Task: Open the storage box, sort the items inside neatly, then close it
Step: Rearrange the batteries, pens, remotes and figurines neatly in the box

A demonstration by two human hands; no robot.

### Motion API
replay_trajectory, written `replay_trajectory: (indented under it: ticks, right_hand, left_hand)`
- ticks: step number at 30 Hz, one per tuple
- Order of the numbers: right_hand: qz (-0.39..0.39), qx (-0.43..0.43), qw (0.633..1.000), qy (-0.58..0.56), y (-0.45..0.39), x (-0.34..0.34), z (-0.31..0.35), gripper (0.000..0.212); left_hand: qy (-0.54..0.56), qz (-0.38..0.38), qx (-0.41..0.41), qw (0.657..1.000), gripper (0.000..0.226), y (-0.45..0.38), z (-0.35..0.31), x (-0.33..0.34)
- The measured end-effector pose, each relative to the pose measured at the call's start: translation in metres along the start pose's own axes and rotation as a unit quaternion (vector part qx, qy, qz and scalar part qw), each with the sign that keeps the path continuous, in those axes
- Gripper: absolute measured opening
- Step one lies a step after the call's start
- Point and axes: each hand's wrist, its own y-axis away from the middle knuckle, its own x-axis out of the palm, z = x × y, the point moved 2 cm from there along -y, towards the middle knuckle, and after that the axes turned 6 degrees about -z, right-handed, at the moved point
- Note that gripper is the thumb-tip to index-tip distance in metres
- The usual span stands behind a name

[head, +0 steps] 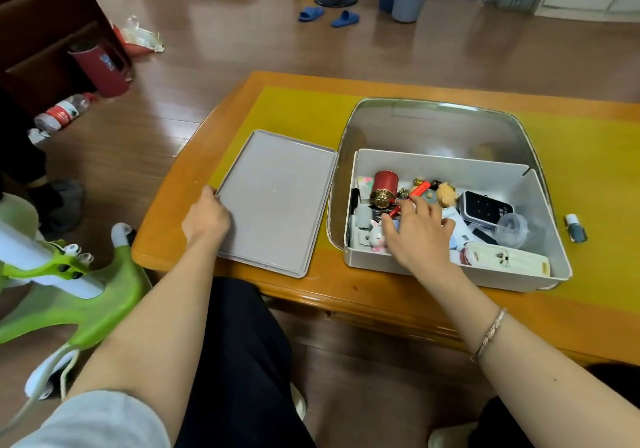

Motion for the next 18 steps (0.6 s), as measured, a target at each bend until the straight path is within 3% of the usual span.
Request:
replay_trajectory:
  ticks: [4, 13, 18]
  right_hand:
    - [0.009, 0.015, 1.000, -0.010, 0.002, 0.000, -0.003, 0.050]
    - [0.008, 0.014, 1.000, -0.020, 0.001, 0.001, -0.002, 0.046]
    - [-0.032, -0.003, 0.999, -0.023, 0.001, -0.005, -0.018, 0.040]
  left_hand:
    - [0.016, 0.000, -0.006, 1.000, 0.027, 0.001, -0.002, 0.010]
    - [-0.093, 0.036, -0.014, 0.995, 0.035, 0.011, -0.027, 0.015]
    - [-0.104, 0.115, 0.060, 0.986, 0.058, 0.053, -0.079, 0.022]
